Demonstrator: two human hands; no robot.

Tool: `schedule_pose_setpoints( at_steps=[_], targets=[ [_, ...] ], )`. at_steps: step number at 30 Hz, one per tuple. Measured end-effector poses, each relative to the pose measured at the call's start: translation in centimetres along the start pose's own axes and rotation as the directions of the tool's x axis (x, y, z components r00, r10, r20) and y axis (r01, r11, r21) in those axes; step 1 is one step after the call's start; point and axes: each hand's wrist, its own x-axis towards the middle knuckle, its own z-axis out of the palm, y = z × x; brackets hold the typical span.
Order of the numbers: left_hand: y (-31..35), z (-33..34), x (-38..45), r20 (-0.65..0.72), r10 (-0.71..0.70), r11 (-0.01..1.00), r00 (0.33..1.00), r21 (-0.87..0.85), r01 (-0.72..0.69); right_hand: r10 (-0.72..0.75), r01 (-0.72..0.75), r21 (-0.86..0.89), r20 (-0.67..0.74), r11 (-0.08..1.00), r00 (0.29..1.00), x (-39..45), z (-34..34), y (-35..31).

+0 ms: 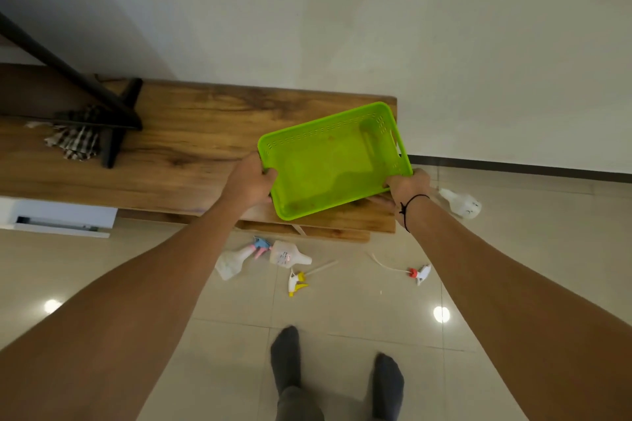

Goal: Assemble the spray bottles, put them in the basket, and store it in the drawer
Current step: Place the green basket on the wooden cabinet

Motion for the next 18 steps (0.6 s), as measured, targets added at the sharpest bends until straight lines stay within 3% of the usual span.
schedule_pose_setpoints(
  at_steps=[8, 11, 18],
  targets=[
    [-1.2, -0.2, 3.3, -0.204, 0.075, 0.978, 0.976, 0.206, -0.033, 0.082, -0.082, 0.012, -0.005, 0.997, 0.997, 2.3, 3.8, -0.7],
    [-1.6, -0.1, 3.1, -0.243, 0.094, 0.987, 0.966, 0.147, -0.06, 0.067, -0.067, 0.025, 0.008, 0.997, 0.998, 2.3, 4.2, -0.2],
    [-3.1, 0.4, 0.0, -0.279, 0.037, 0.996, 0.959, -0.066, -0.058, -0.003, -0.006, 0.232, 0.039, 0.973, 0.999, -0.3, 4.8, 1.5]
  ],
)
